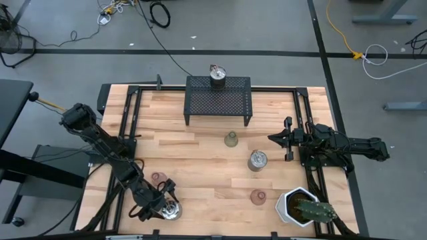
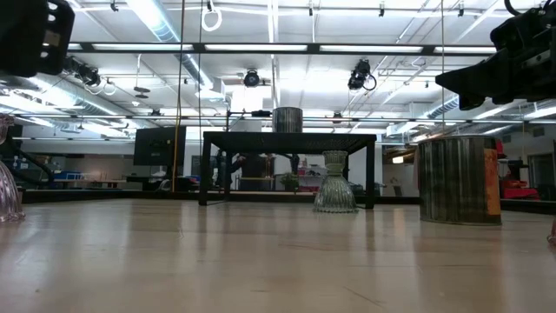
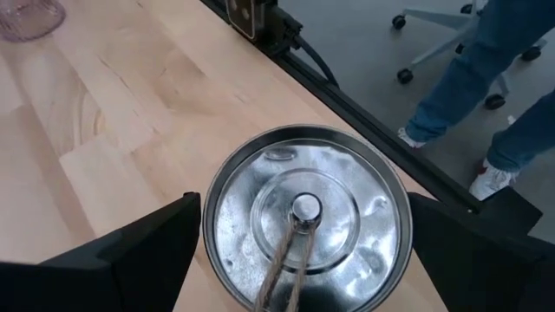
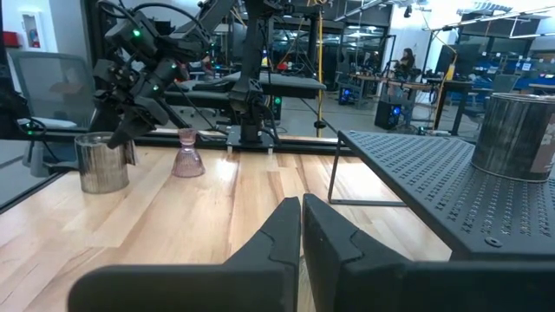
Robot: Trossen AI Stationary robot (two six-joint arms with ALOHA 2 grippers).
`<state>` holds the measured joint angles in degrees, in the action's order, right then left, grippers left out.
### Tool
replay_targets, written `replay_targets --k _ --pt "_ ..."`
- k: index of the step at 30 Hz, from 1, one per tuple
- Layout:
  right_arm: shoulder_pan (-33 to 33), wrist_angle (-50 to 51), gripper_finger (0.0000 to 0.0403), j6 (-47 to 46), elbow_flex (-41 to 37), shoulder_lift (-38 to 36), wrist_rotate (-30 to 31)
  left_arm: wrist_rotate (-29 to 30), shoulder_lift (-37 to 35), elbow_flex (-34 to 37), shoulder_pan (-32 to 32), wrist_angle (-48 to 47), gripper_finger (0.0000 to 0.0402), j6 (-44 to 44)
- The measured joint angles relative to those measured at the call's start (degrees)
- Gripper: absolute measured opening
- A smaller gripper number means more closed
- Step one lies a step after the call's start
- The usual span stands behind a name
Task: Pick & Place candle stick holders
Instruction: Put the bottom silver scented candle on the shelf
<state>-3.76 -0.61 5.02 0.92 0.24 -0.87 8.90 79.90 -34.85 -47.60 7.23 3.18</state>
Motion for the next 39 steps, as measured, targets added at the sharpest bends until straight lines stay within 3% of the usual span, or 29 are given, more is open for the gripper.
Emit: replay_targets --k 15,39 --pt "-0.01 -0.01 0.0020 0.01 -0.01 -0.01 -0.01 0.09 0.00 0.00 0.19 -0.34 0.0374 0.24" --pt "-0.01 0.01 0.0020 0.00 -0.01 0.01 -0.01 0.98 -0.01 -0.02 0.15 -0.48 0.0368 0.86"
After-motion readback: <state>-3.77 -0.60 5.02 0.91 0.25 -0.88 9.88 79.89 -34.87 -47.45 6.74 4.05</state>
